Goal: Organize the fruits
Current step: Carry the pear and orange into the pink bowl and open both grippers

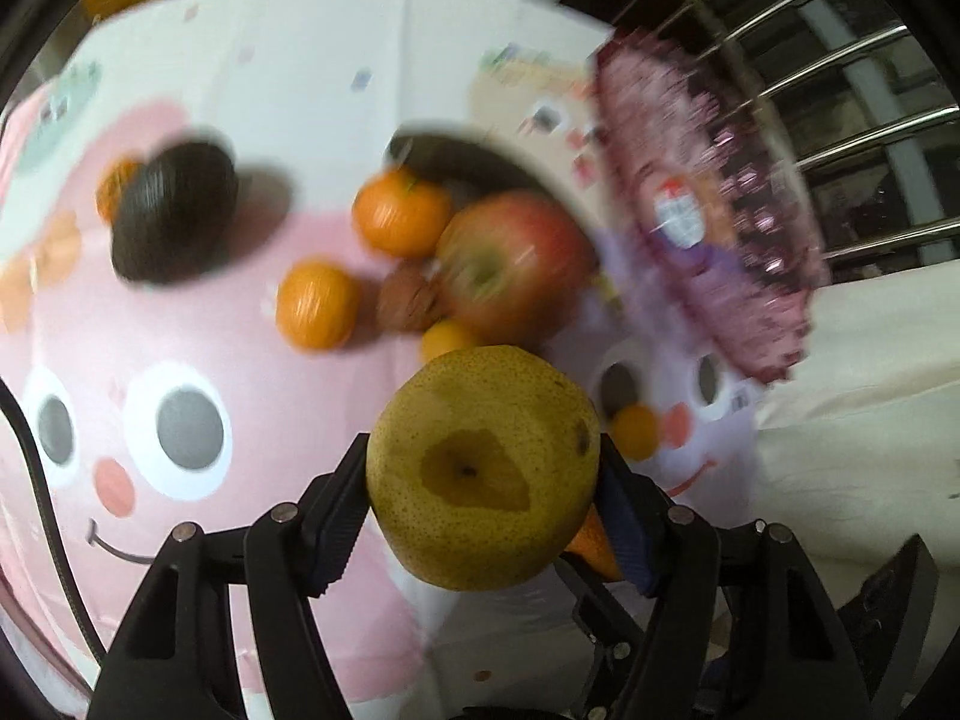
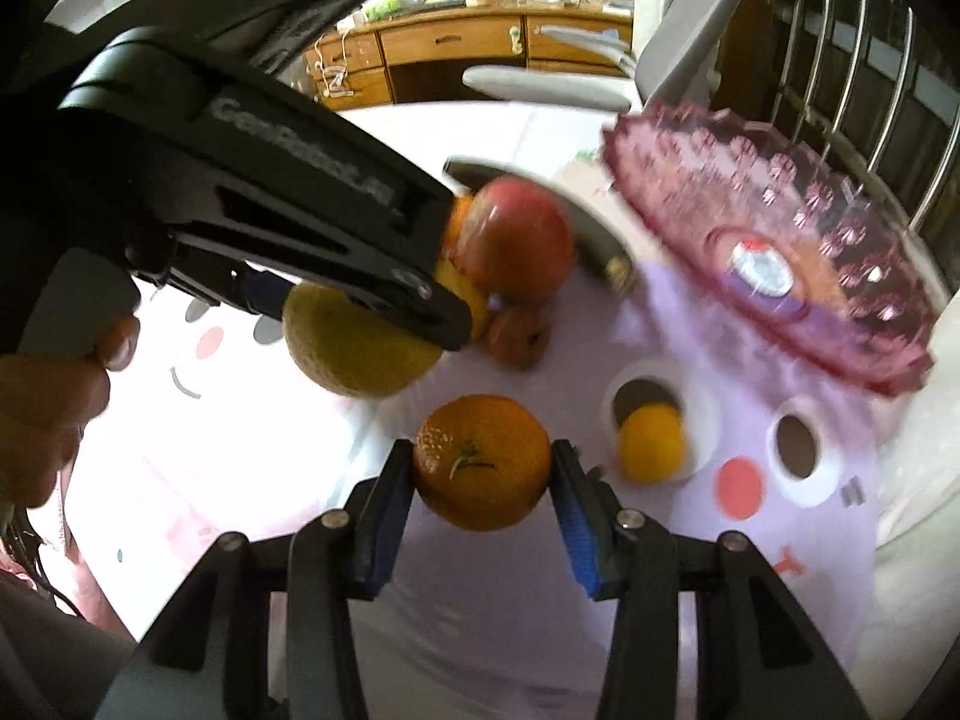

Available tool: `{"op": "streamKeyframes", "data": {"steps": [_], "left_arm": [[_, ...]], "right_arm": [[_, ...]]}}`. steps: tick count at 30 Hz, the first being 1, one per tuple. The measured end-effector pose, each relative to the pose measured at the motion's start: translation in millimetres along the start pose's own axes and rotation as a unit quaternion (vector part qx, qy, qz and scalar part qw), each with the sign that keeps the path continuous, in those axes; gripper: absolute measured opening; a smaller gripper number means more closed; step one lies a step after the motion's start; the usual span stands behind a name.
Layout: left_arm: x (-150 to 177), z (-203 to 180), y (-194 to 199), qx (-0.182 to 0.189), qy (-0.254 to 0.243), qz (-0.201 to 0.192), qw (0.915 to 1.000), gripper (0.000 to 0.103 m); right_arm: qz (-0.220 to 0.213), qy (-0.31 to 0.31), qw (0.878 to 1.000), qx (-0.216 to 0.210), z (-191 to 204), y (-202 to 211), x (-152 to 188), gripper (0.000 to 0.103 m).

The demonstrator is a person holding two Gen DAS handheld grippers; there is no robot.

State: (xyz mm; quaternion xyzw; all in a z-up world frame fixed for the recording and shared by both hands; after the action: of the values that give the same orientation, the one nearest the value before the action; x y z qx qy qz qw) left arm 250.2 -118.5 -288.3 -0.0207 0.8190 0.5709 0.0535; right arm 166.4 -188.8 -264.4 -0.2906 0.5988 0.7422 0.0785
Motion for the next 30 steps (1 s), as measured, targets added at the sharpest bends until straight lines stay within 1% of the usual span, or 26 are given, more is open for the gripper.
{"op": "streamKeyframes", "data": {"steps": [3, 7, 10, 14, 17, 19, 22, 27, 30], "left_arm": [[-19, -20, 29, 0.006, -0.020, -0.038, 0.9990, 0.068], [-46, -46, 55, 0.004, -0.047, -0.082, 0.9955, 0.068], [-64, -67, 62, 0.004, -0.057, -0.105, 0.9928, 0.068], [-85, -89, 57, -0.005, -0.078, -0.123, 0.9893, 0.068], [-98, -108, 41, -0.015, -0.091, -0.120, 0.9885, 0.068], [-101, -119, 28, -0.016, -0.096, -0.116, 0.9885, 0.068], [-108, -134, 7, -0.024, -0.107, -0.106, 0.9883, 0.068], [-116, -149, -28, -0.045, -0.126, -0.080, 0.9877, 0.068], [-119, -152, -46, -0.059, -0.134, -0.065, 0.9870, 0.068]], "right_arm": [[-0.015, -0.003, 1.000, 0.005, -9, 18, -14, 0.045], [-0.041, -0.015, 0.999, 0.021, -36, 41, -39, 0.045], [-0.054, -0.032, 0.998, 0.032, -61, 49, -53, 0.045], [-0.057, -0.063, 0.996, 0.042, -94, 49, -62, 0.045], [-0.049, -0.082, 0.994, 0.053, -120, 43, -61, 0.045], [-0.040, -0.097, 0.993, 0.058, -135, 39, -58, 0.046], [-0.028, -0.113, 0.991, 0.059, -151, 31, -54, 0.046], [-0.009, -0.119, 0.991, 0.058, -166, 17, -51, 0.046], [0.004, -0.118, 0.991, 0.055, -171, 10, -49, 0.046]]}}
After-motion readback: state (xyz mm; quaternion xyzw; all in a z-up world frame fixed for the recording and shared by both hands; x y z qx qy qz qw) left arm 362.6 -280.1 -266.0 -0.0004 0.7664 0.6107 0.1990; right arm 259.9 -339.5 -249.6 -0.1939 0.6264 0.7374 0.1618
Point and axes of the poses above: each gripper's, at about its wrist camera, not at the fingertips, and y roughly against the way its jaws point, z to its left, x to its underside, the point moved 8 cm from there along -y, roughly the way its jaws point, and after that the axes turned 3 degrees about -x, right-handed, at the moved point
